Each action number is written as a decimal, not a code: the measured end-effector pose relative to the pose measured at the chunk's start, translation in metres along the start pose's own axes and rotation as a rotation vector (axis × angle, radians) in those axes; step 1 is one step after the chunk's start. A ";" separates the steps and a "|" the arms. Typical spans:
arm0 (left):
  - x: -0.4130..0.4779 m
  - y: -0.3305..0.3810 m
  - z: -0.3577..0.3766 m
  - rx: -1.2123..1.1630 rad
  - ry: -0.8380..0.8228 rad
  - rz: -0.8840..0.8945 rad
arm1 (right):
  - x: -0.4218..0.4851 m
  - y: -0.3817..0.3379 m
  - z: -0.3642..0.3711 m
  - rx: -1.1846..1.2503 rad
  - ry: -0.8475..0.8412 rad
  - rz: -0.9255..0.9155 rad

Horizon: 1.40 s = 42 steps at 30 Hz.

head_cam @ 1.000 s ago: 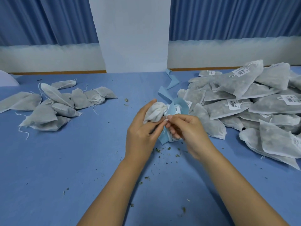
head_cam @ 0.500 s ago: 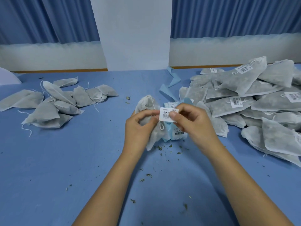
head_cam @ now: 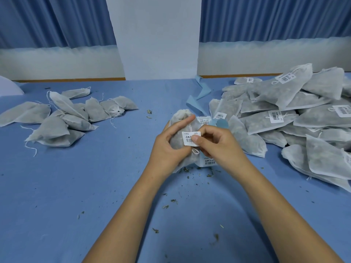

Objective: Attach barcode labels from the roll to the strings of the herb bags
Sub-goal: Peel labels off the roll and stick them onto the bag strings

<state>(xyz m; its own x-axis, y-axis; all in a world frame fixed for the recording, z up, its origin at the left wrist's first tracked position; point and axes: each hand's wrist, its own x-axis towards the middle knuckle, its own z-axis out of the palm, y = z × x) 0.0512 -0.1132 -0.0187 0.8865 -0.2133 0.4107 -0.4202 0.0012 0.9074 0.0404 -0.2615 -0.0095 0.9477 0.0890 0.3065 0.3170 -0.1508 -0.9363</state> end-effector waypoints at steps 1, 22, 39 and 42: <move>0.000 0.000 0.000 -0.003 -0.013 0.007 | 0.000 0.001 0.000 -0.021 0.005 0.001; -0.001 -0.002 -0.002 -0.057 -0.036 0.077 | 0.004 0.006 -0.002 0.081 0.148 0.038; 0.009 -0.001 0.003 -0.218 0.116 0.082 | 0.002 -0.001 0.002 0.225 0.133 0.048; 0.018 0.016 0.012 -0.153 0.107 0.125 | -0.003 -0.018 -0.004 0.190 0.131 0.029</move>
<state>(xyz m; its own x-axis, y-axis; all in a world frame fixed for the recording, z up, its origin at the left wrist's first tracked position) 0.0583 -0.1292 0.0022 0.8486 -0.0972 0.5201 -0.5006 0.1707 0.8487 0.0320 -0.2626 0.0071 0.9569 -0.0434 0.2872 0.2888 0.0382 -0.9566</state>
